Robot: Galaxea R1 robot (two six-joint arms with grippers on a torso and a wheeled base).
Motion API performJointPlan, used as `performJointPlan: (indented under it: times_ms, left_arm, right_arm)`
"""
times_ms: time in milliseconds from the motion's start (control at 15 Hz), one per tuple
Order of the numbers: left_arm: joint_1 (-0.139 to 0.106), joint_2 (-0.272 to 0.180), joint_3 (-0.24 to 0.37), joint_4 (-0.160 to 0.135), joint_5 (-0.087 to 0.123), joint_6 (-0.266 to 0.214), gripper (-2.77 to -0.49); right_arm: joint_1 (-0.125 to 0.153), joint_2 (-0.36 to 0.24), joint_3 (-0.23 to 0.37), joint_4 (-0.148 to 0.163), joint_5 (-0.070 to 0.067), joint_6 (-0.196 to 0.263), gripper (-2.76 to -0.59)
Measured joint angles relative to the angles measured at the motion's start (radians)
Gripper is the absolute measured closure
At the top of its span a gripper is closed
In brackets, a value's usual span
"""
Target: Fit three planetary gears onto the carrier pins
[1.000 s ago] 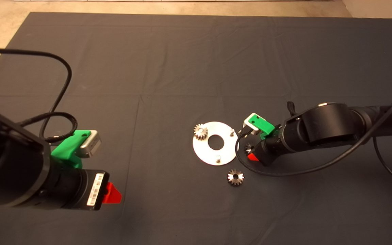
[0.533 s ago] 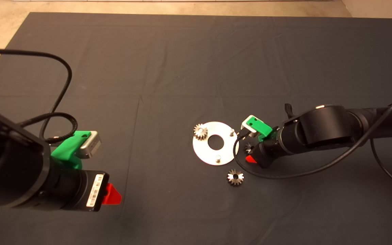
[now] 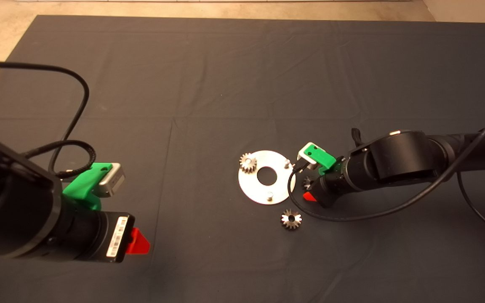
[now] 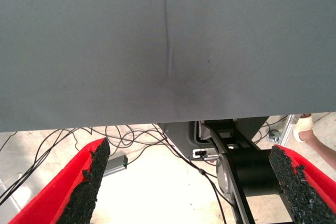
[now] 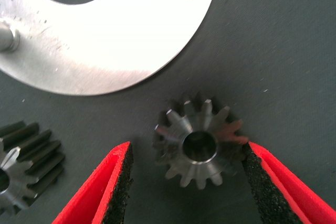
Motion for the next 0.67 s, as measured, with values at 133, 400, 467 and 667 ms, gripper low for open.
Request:
performJointPlan:
  times_ms: [133,400,467,667]
  left_arm:
    - [0.000,0.000,0.000,-0.003,0.000,0.000,-2.17]
    - [0.000,0.000,0.002,-0.003,0.000,0.000,-2.17]
    - [0.000,0.000,0.002,-0.004,0.000,0.000,-2.17]
    - [0.000,0.000,0.002,-0.006,0.000,0.000,-2.17]
  right_arm:
    - [0.000,0.007,0.000,-0.020,0.000,0.000,-1.52]
    - [0.000,0.020,0.000,-0.030,-0.003,0.000,-1.52]
    - [0.000,0.020,0.000,-0.031,-0.003,0.000,-1.52]
    - [0.000,0.020,0.000,-0.031,-0.003,0.000,-1.52]
